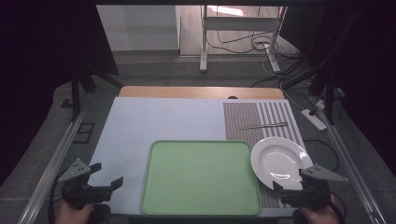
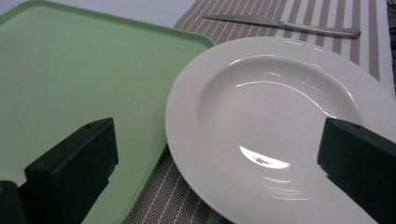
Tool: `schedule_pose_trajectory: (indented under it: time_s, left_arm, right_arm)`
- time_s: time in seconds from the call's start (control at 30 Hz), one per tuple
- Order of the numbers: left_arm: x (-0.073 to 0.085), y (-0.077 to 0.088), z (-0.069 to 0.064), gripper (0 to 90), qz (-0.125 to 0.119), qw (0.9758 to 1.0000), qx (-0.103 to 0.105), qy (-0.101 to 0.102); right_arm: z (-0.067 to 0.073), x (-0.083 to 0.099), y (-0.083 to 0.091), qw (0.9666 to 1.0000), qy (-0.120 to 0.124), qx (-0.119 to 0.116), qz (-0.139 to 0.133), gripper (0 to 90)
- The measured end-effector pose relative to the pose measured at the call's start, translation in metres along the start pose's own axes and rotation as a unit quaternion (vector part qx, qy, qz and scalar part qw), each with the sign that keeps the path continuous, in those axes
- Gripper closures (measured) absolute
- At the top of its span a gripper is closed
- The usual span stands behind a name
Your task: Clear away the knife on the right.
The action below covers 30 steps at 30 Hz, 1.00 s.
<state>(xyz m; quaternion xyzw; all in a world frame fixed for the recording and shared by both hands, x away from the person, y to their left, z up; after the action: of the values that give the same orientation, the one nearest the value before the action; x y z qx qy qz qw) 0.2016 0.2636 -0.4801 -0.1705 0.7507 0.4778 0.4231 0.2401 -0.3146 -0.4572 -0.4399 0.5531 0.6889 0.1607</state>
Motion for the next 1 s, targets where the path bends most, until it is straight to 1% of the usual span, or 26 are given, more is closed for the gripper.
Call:
schedule_pose_trajectory:
  time_s: [0.13, 0.23, 0.27, 0.3, 0.33, 0.37, 0.47, 0.53, 0.6, 0.73, 0.83, 1.0]
  left_arm:
    - [0.000, 0.000, 0.001, 1.5, 0.001, 1.0000, 0.002, 0.004]
    - [0.001, 0.001, 0.002, 2.0, -0.001, 0.9999, 0.008, 0.009]
    - [0.001, 0.000, 0.002, 1.9, 0.000, 0.9999, 0.014, 0.010]
    - [0.001, 0.000, 0.002, 2.0, 0.000, 0.9999, 0.014, 0.010]
    - [0.001, 0.000, 0.002, 2.0, 0.003, 0.9998, 0.018, 0.009]
    - [0.001, -0.001, 0.002, 1.8, 0.007, 0.9997, 0.019, 0.010]
    - [0.001, -0.001, 0.002, 1.9, 0.010, 0.9997, 0.020, 0.008]
    - [0.002, -0.001, 0.002, 2.0, 0.011, 0.9997, 0.020, 0.010]
    - [0.002, 0.000, 0.003, 2.0, 0.010, 0.9997, 0.020, 0.013]
    - [0.002, 0.000, 0.003, 2.1, 0.011, 0.9996, 0.020, 0.015]
    - [0.002, 0.000, 0.002, 2.2, 0.015, 0.9997, 0.017, 0.012]
    - [0.003, 0.000, 0.002, 2.4, 0.013, 0.9997, 0.015, 0.011]
  right_arm:
    - [0.000, 0.000, -0.002, 1.0000, 0.004, -0.003, 0.007, 0.0]
    - [0.001, 0.000, -0.003, 0.9999, 0.006, -0.003, 0.012, 0.0]
    - [0.001, 0.000, -0.004, 0.9998, 0.006, -0.002, 0.017, 0.0]
    - [0.001, 0.000, -0.004, 0.9998, 0.006, -0.002, 0.017, 0.0]
    - [0.001, 0.000, -0.004, 0.9998, 0.006, -0.002, 0.017, 0.0]
    - [0.001, 0.000, -0.005, 0.9997, 0.002, -0.003, 0.022, 0.0]
    - [0.000, -0.001, -0.006, 0.9997, 0.000, -0.008, 0.025, 0.0]
    - [0.000, -0.001, -0.007, 0.9995, -0.001, -0.010, 0.029, 0.0]
    - [0.000, -0.001, -0.008, 0.9993, 0.001, -0.016, 0.033, 0.0]
    - [0.002, -0.002, -0.010, 0.9989, 0.010, -0.018, 0.042, 0.0]
    - [0.004, -0.002, -0.011, 0.9985, 0.020, -0.022, 0.046, 0.0]
    - [0.005, -0.002, -0.012, 0.9981, 0.022, -0.026, 0.050, 0.0]
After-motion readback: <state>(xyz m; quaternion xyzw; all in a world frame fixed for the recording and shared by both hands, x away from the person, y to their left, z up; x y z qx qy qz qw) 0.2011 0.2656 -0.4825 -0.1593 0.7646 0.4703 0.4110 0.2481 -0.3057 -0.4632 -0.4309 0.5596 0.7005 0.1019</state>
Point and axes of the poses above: each handheld gripper's, and its own axes: y roughly backward along the jaws, x roughly out of its underside, z roughly to its left, the point moved 3 cm from there along -y, roughly forward along the jaws, and after that the axes turned 1 degree about x, right-handed, at the moved point
